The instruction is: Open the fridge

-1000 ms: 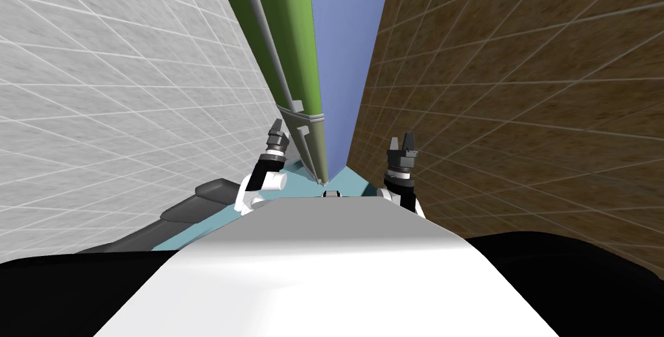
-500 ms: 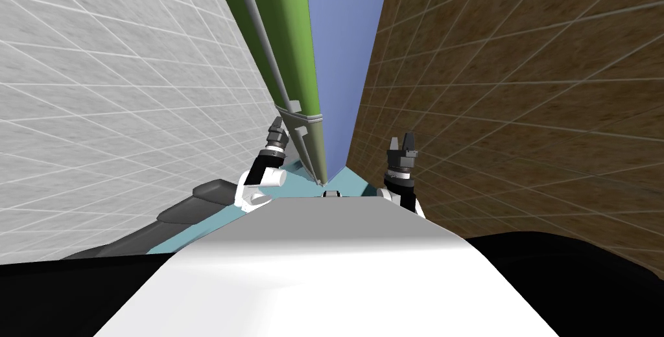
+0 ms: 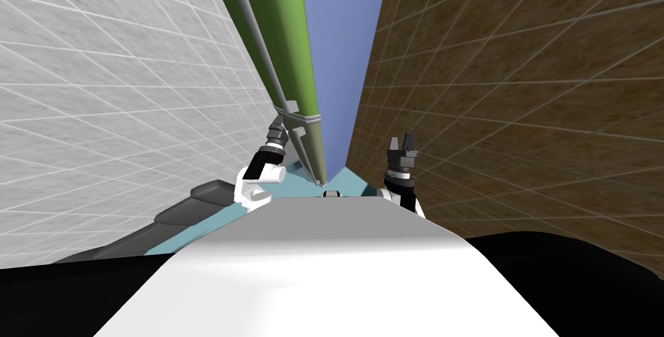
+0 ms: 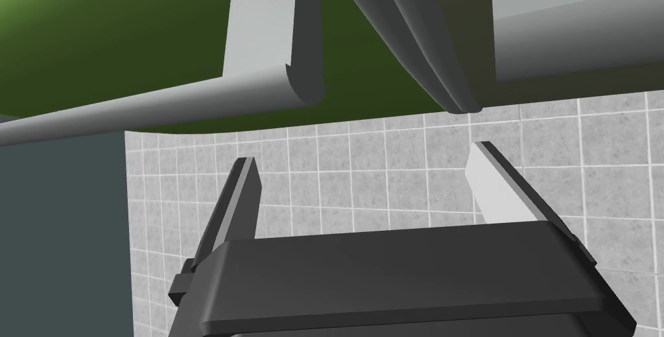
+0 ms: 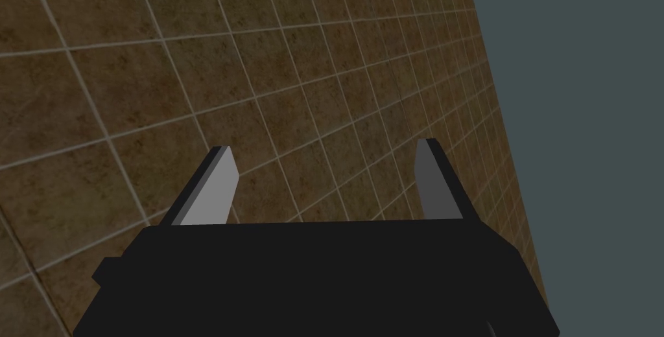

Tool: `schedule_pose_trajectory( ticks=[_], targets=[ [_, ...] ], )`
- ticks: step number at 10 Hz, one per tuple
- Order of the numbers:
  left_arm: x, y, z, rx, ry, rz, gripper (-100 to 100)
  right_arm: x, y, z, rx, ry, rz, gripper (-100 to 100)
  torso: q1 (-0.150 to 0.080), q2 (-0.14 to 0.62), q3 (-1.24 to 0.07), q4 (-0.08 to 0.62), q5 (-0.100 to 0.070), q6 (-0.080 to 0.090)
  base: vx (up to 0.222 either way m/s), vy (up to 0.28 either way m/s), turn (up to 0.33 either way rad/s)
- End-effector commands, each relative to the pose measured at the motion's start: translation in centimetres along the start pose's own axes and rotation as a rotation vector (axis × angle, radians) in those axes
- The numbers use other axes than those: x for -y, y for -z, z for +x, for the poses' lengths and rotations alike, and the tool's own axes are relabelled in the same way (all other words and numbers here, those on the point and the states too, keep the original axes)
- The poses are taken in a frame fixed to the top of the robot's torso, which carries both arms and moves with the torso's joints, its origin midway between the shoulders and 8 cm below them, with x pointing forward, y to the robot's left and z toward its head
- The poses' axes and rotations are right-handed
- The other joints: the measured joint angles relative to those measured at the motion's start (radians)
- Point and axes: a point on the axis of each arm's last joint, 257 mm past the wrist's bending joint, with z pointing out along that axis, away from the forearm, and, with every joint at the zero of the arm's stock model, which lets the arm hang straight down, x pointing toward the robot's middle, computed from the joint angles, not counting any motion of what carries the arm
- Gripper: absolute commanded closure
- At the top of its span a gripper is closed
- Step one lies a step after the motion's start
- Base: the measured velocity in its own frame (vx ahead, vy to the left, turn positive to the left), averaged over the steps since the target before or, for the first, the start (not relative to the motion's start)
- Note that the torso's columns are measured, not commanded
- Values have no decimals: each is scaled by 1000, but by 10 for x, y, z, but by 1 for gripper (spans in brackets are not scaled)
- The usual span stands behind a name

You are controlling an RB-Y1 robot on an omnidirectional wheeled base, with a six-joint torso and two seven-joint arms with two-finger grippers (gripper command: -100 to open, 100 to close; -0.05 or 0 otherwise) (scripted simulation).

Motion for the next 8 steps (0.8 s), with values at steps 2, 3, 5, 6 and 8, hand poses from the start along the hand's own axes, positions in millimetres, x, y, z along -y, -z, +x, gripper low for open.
schedule_pose_trajectory(
  ticks=[2, 3, 5, 6, 8],
  targets=[
    [-2, -10, -3, 7, -20, -43, -100, 0, 0, 0, 0, 0, 0, 0, 0, 0, 0, 0, 0, 0, 23, -26, 0],
    [-7, -10, -3, 6, -20, -62, -100, 0, 0, 0, 0, 0, 0, 0, 0, 0, 0, 0, 0, 0, 18, -23, 0],
    [-10, -14, -5, 9, -29, -88, -100, 0, 0, 0, 0, 0, 0, 0, 0, 0, 0, 0, 0, 0, 19, -24, 0],
    [-8, -18, -7, 12, -39, -99, -100, 0, 0, 0, 0, 0, 0, 0, 0, 0, 0, 0, 0, 0, 24, -28, -1],
    [-10, -22, -9, 14, -49, -124, -100, 0, 0, 0, 0, 0, 0, 0, 0, 0, 0, 0, 0, 0, 20, -22, 4]
  ],
)
